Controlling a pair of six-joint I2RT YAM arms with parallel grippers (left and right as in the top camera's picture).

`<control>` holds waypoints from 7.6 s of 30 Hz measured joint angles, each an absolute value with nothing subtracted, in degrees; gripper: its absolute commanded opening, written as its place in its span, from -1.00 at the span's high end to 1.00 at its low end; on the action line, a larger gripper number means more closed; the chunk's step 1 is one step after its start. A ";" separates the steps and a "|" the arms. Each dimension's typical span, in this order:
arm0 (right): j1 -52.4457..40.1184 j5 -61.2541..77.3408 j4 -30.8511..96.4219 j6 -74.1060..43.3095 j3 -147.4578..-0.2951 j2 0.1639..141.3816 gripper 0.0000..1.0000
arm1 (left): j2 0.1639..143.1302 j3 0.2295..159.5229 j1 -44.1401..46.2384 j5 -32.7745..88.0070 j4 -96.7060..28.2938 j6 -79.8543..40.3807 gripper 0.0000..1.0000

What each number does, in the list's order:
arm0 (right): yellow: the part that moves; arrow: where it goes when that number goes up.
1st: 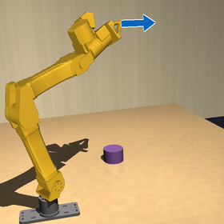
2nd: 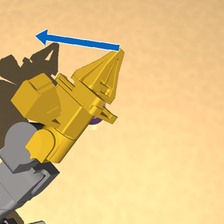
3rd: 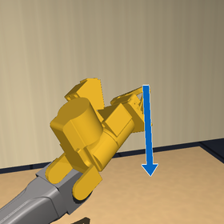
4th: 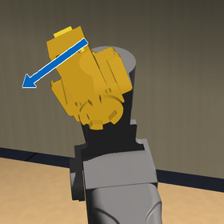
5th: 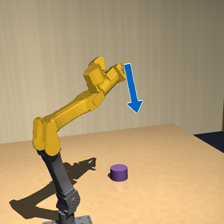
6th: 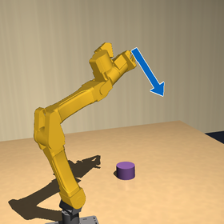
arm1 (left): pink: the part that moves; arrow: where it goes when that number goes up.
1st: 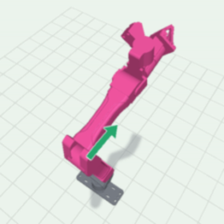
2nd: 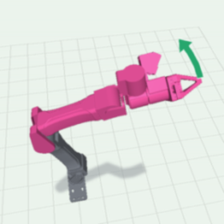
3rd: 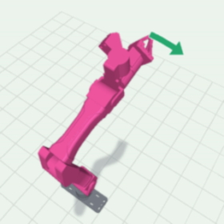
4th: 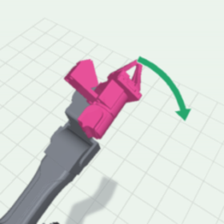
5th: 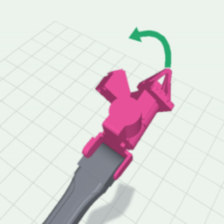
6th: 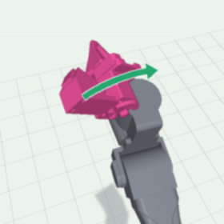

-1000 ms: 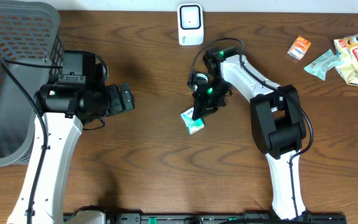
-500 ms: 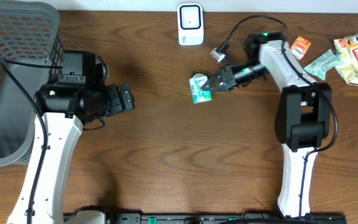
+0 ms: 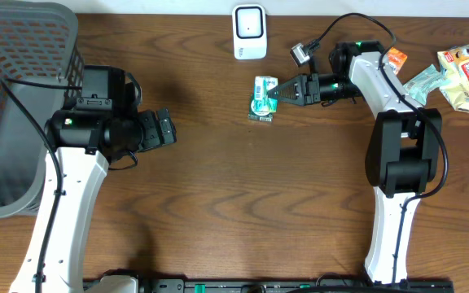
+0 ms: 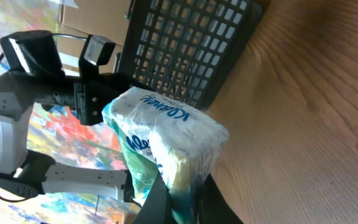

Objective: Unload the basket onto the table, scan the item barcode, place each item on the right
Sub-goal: 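Raise the tissue pack and hold it in front of the scanner, then carry the tissue pack to the right edge and drop it, then move the right gripper to the dark green tin and grasp it, then lift the tin and hold it up to the scanner face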

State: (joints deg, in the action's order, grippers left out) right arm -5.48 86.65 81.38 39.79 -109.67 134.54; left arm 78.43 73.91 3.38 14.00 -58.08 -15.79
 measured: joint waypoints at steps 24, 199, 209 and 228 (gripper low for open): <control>-10.09 67.77 78.00 43.81 -109.67 134.54 0.98 | 78.43 73.91 3.38 14.00 -58.11 -15.79 -0.96; -28.51 -8.86 51.24 -36.99 -111.92 136.03 -0.66 | 78.43 73.91 3.38 14.00 -58.11 -15.79 -0.95; -28.42 -10.37 46.63 -38.15 -108.51 135.98 -0.35 | 78.43 73.91 3.38 14.00 -58.11 -15.79 -0.96; -28.21 -6.59 46.46 -34.46 -108.51 135.57 0.17 | 78.43 73.91 3.38 14.00 -58.11 -15.79 -0.95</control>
State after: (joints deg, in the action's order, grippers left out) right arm -28.21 -6.59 46.46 -34.46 -108.51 135.57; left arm 78.43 73.91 3.38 14.00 -58.11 -15.79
